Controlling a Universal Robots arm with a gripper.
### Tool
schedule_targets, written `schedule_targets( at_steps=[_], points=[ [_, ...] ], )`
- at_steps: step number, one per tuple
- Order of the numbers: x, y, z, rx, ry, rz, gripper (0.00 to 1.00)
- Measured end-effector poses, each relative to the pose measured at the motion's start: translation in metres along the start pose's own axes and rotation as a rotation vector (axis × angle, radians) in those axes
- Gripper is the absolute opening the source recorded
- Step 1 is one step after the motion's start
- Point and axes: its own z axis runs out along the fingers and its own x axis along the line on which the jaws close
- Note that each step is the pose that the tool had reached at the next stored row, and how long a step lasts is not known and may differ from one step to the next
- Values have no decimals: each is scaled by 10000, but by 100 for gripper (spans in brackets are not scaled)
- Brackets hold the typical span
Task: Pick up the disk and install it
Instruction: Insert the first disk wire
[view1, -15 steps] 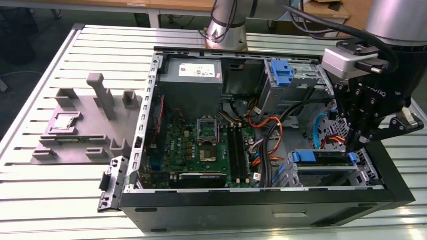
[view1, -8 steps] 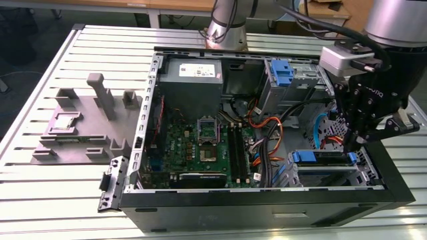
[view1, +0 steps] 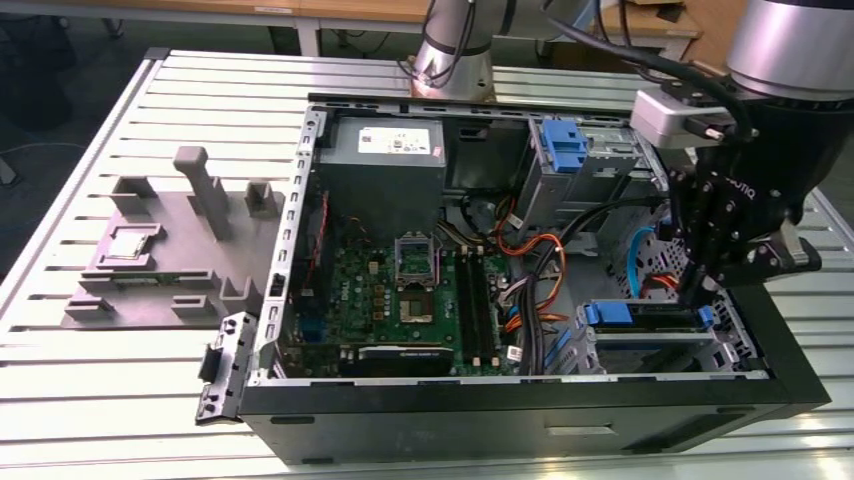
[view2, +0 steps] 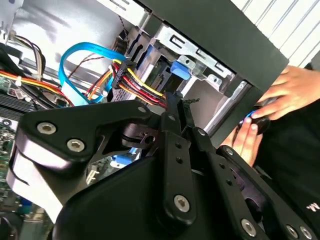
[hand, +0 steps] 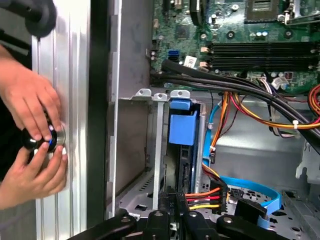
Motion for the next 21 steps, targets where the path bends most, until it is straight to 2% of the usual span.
schedule_targets(
  at_steps=[4,7,8,21],
  points=[
    [-6,2,22,-74,-146,287,17],
    [-9,1,30,-110,-284,437,17],
    [-9,-1,31,-118,-302,469,17],
    [-9,-1,31,-122,-302,487,17]
  ],
)
